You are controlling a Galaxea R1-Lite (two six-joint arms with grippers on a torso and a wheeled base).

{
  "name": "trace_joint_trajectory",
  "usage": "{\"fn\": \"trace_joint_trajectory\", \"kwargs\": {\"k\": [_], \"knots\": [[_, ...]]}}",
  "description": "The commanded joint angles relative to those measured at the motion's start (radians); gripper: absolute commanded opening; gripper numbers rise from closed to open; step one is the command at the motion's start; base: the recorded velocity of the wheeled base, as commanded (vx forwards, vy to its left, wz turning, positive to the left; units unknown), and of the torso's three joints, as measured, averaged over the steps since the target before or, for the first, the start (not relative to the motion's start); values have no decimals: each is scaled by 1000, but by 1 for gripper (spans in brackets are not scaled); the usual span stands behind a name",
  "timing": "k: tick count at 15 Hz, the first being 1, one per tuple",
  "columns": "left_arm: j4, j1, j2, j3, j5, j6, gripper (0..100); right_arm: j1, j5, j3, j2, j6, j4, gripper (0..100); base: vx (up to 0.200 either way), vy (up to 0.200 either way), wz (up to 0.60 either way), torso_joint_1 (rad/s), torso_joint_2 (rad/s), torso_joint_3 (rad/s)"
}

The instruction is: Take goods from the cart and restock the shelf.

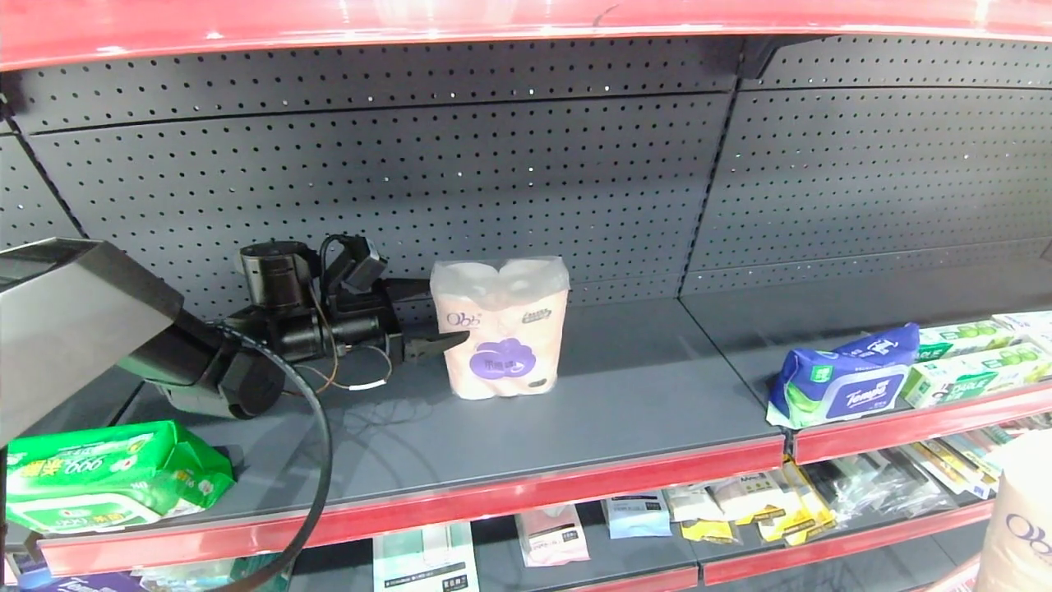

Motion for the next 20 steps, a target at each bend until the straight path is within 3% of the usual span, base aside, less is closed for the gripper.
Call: {"fn": "trace_joint_trajectory", "kwargs": {"k": [1,5,7,12,14,20], "knots": [[2,-1,13,-14,4,-2,100,0,0,2,0,-1,1,0,0,0,0,0,0,0],[4,-15,42,-29,31,-2,100,0,-2,2,0,-2,1,0,0,0,0,0,0,0],[5,-21,61,-57,34,-23,100,0,-2,3,0,-2,1,0,0,0,0,0,0,0],[5,-52,76,-110,31,-34,100,0,-9,5,0,-4,1,0,0,0,0,0,0,0],[2,-78,76,-113,31,-57,100,0,-9,5,0,-4,1,0,0,0,0,0,0,0],[4,-99,90,-123,25,-58,100,0,-11,6,0,-4,2,0,0,0,0,0,0,0]]}}
